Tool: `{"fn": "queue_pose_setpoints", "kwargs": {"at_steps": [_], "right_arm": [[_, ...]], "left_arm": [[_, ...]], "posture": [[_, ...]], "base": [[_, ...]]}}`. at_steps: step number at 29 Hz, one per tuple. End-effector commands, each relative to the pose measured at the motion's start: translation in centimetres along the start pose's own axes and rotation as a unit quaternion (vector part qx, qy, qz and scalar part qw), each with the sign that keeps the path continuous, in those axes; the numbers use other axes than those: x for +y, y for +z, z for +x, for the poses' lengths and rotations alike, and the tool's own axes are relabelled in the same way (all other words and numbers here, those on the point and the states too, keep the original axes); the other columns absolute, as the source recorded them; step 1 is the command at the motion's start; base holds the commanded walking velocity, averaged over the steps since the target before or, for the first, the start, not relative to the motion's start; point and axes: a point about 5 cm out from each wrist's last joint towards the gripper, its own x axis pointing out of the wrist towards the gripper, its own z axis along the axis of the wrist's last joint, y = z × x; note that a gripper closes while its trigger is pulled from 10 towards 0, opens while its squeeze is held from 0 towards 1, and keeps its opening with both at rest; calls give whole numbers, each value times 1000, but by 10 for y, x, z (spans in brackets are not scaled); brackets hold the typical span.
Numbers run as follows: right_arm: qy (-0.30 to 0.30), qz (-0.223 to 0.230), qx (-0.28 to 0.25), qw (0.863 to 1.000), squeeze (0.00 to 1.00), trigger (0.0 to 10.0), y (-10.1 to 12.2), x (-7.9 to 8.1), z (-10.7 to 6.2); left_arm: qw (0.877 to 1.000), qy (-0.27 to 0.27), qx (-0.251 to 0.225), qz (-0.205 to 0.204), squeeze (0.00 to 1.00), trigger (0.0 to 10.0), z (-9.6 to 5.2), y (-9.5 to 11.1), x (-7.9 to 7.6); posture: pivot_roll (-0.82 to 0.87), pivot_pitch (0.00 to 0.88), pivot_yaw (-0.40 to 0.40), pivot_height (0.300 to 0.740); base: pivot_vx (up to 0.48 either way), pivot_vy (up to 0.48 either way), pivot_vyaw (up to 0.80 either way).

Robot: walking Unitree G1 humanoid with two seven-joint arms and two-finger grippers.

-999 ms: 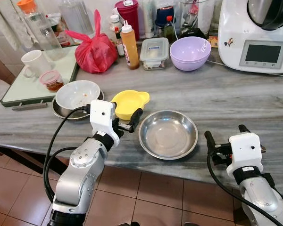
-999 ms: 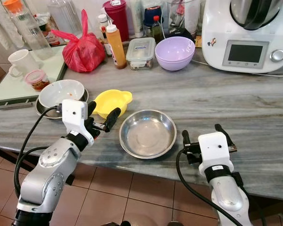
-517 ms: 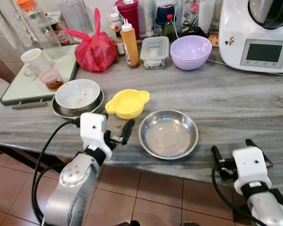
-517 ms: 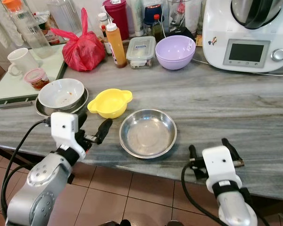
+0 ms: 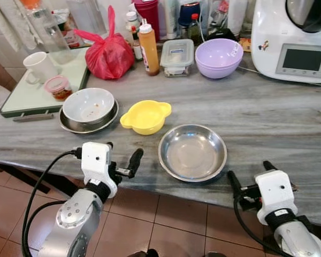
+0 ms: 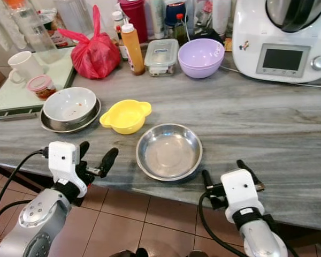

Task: Setting the table

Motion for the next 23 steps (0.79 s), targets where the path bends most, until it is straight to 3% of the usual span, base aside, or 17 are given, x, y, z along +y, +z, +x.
{"fn": "queue_pose_setpoints", "kwargs": {"at_steps": [1,13,23], "right_arm": [[17,9,-7,1000,0,10000,2,5,4],[45,30,-13,998,0,10000,4,12,19],[35,28,-8,999,0,10000,1,7,17]], "left_arm": [[1000,9,-1,4,0,10000,-3,2,3],[1000,12,1,9,0,10000,-5,2,4],[1000,13,-2,12,0,10000,-4,3,4]], "posture": [[-176,130,136,740],[-159,129,133,740],[-162,123,132,740]], "base": [[0,0,0],[0,0,0],[0,0,0]]}}
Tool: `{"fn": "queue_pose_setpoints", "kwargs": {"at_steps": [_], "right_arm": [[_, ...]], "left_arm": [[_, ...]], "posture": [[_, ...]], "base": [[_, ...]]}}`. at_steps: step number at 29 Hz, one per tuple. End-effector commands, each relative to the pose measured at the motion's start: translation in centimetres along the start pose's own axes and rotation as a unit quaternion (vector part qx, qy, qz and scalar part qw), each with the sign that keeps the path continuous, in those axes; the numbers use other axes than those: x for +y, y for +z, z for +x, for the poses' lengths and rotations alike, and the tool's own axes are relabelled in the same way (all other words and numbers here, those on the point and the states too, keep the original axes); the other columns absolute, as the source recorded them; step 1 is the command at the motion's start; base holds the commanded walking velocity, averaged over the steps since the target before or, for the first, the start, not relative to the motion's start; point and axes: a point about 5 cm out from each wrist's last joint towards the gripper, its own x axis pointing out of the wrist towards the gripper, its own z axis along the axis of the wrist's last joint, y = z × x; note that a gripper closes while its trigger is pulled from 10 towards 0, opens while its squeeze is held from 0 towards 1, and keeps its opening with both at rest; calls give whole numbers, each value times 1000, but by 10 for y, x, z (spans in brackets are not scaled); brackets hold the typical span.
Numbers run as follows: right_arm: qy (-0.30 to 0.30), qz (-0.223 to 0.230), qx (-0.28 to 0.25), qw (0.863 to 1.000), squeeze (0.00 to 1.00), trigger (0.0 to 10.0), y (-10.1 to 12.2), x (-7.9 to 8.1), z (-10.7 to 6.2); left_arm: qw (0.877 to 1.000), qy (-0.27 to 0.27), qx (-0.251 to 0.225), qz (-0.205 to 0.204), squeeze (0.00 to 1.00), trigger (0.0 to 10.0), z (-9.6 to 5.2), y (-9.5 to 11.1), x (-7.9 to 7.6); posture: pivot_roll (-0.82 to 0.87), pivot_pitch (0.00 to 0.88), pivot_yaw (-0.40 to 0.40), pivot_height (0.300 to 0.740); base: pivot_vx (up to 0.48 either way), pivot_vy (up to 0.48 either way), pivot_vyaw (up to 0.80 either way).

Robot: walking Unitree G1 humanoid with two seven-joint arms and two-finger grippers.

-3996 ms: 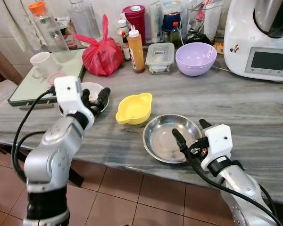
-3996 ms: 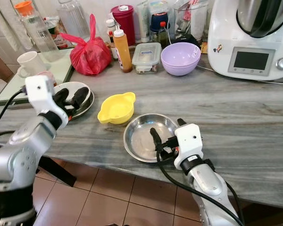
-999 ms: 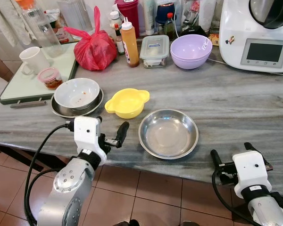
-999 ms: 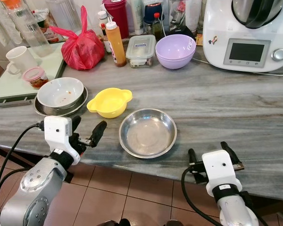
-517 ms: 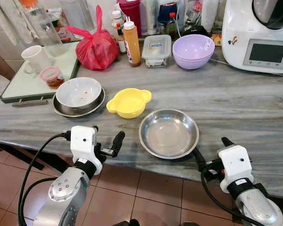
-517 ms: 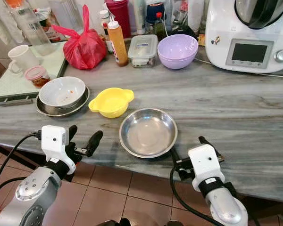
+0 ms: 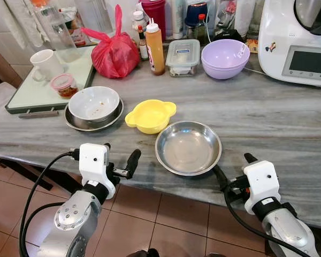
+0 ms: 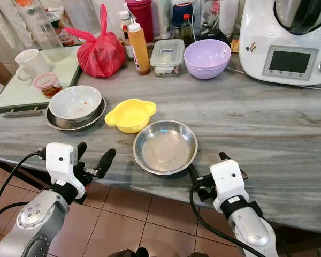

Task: Setting the table

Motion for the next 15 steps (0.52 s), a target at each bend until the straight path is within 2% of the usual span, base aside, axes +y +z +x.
{"fn": "queue_pose_setpoints", "kwargs": {"at_steps": [1,6,9,10,15], "right_arm": [[5,5,6,1000,0,10000,-3,2,-1],[-46,-28,-21,998,0,10000,6,-11,1],[-80,-48,-44,995,0,10000,17,-20,7],[-95,-53,-62,992,0,10000,26,-23,12],[-113,-54,-94,988,0,10000,43,-27,26]], "left_arm": [[1000,11,-1,11,0,10000,-3,2,4],[1000,4,-16,15,0,10000,1,9,2],[1000,-4,-25,17,0,10000,2,14,0],[999,-13,-30,20,0,10000,3,17,-1],[998,-3,-51,33,0,10000,3,21,1]], "posture": [[-162,123,132,740],[-167,115,136,740],[-161,104,138,740],[-161,104,138,740],[-152,96,136,740]], "base": [[0,0,0],[0,0,0],[0,0,0],[0,0,0],[0,0,0]]}}
